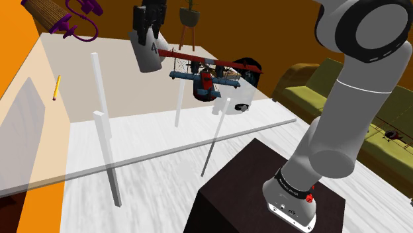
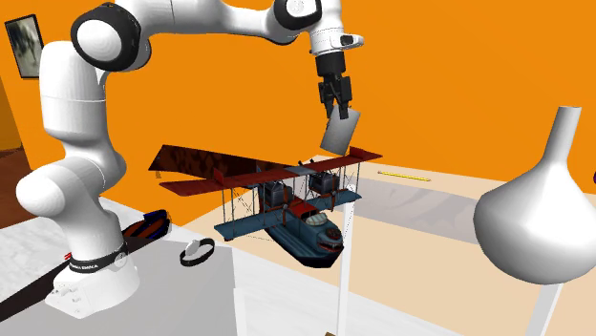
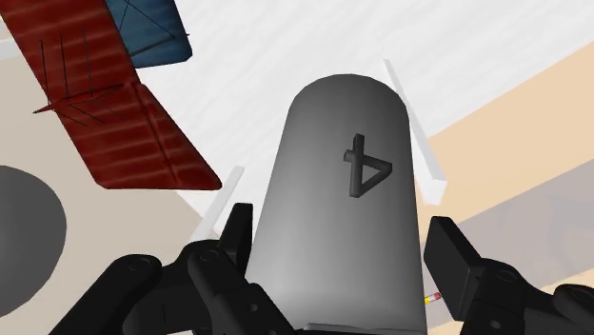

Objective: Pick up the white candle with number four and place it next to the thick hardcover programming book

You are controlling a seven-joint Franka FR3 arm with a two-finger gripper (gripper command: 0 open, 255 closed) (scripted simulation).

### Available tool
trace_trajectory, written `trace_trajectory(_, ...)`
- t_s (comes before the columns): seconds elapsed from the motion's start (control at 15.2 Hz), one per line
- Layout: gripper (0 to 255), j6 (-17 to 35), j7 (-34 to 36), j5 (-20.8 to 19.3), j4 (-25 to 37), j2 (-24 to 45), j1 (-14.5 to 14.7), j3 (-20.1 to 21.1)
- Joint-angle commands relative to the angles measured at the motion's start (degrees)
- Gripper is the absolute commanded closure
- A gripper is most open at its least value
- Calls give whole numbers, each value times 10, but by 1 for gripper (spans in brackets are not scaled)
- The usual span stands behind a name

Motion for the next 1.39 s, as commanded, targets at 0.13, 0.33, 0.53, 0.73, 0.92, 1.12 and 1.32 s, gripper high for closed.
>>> trace_trajectory(0.13, 255, -36, -1, -3, 46, 10, 4, 1)
trace_trajectory(0.33, 255, -64, -2, -6, 86, 22, 7, 2)
trace_trajectory(0.53, 255, -95, -2, -11, 130, 36, 12, 3)
trace_trajectory(0.73, 255, -100, -15, -5, 126, 25, 2, -1)
trace_trajectory(0.92, 255, -80, -54, 15, 64, -21, -30, -15)
trace_trajectory(1.12, 255, -65, -95, 32, 16, -59, -58, -32)
trace_trajectory(1.32, 255, -54, -136, 46, -23, -90, -82, -52)
